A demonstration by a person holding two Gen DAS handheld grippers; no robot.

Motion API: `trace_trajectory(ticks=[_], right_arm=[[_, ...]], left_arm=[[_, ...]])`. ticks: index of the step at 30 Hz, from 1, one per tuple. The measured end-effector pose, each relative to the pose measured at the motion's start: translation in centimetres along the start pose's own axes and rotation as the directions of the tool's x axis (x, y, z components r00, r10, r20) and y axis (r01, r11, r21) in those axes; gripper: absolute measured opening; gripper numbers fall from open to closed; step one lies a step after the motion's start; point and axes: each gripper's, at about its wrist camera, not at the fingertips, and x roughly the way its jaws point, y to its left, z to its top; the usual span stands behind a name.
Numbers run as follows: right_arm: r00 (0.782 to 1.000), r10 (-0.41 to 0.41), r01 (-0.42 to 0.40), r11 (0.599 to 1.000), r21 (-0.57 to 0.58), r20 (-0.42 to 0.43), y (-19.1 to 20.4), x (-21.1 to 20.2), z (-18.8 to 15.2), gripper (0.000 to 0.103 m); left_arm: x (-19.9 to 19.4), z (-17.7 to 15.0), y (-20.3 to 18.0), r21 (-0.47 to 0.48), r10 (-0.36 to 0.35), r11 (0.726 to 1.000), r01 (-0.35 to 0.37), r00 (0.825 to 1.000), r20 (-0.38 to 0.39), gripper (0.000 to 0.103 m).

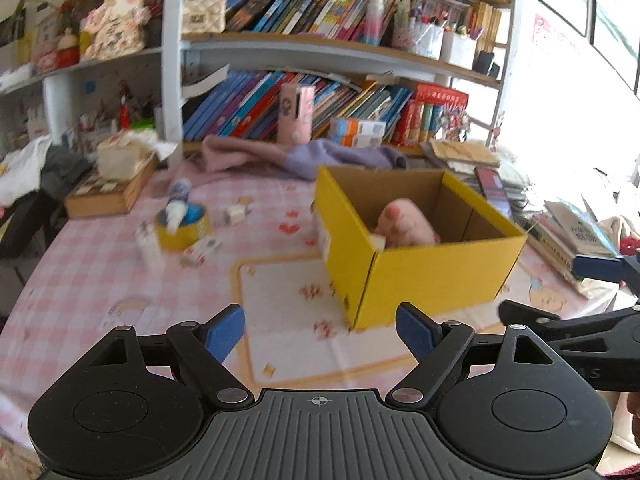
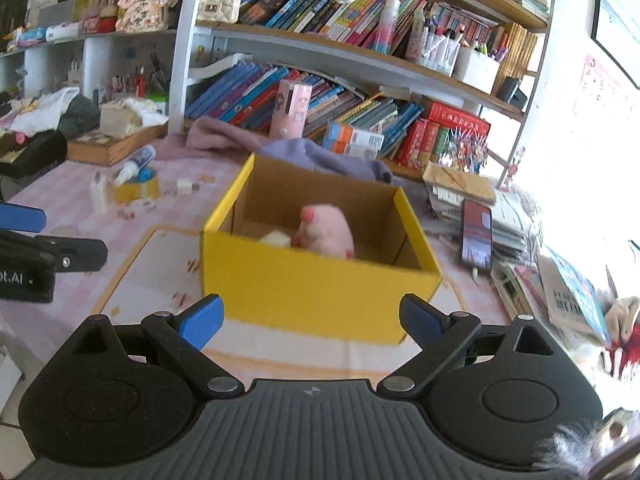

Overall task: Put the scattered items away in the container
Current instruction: 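Withdraw both tools up and away from the yellow box, then move both tools toward the white chargers and tape roll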

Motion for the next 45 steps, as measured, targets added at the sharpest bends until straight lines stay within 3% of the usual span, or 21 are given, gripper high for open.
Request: trace_trajectory(ticks=[8, 16, 45], right_arm=[[0.998, 0.011, -0.009, 0.999, 0.044, -0.061, 1.1, -1.8, -2.0, 0.095], [0.989, 0.08, -0.072, 0.995, 0.069, -0.123, 2.8, -2.0, -3.1, 0.095], [0.961, 0.257, -0.266, 0.961, -0.083, -0.103, 11.2, -1.3, -0.4, 0.095]], left_arm=[[-1.7, -2.6, 1.1, -0.002, 0.02, 1.0, -0.02, 0.999, -0.049, 0.085], [-2.8, -4.5, 1.4, 0.021, 0.029, 0.999, -0.028, 0.996, -0.082, 0.085], [-5.6, -5.9, 8.2, -0.081, 0.164, 0.982, -0.172, 0.982, -0.094, 0.085]])
